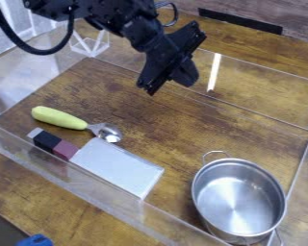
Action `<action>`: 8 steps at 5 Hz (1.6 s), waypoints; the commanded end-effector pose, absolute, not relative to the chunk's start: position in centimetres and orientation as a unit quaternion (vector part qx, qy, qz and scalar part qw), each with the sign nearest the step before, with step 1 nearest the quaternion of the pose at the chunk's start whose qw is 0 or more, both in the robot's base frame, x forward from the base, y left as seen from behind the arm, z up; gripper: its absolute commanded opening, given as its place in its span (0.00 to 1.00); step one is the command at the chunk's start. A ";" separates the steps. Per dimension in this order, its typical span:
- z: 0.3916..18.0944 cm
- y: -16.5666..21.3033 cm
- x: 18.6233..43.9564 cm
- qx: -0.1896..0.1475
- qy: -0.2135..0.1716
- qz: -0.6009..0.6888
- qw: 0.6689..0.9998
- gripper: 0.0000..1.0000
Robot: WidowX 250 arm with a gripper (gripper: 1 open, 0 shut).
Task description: Move the toy knife to the left side of the table
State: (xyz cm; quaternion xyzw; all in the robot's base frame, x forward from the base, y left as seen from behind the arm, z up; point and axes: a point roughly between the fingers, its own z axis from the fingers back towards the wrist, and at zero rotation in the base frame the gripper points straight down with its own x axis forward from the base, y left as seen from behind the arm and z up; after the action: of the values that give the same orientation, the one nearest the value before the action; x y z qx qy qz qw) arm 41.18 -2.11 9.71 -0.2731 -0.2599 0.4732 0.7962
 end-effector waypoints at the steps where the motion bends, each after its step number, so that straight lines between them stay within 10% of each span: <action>1: 10.4 -0.9 40.9 -0.269 -0.272 0.490 0.783 0.00; 8: 12.8 -3.1 42.7 -0.212 -0.247 0.467 0.822 0.00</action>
State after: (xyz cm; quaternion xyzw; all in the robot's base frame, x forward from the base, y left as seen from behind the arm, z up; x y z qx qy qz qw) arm 42.49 -4.12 10.05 -0.1960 -0.2144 0.4652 0.8362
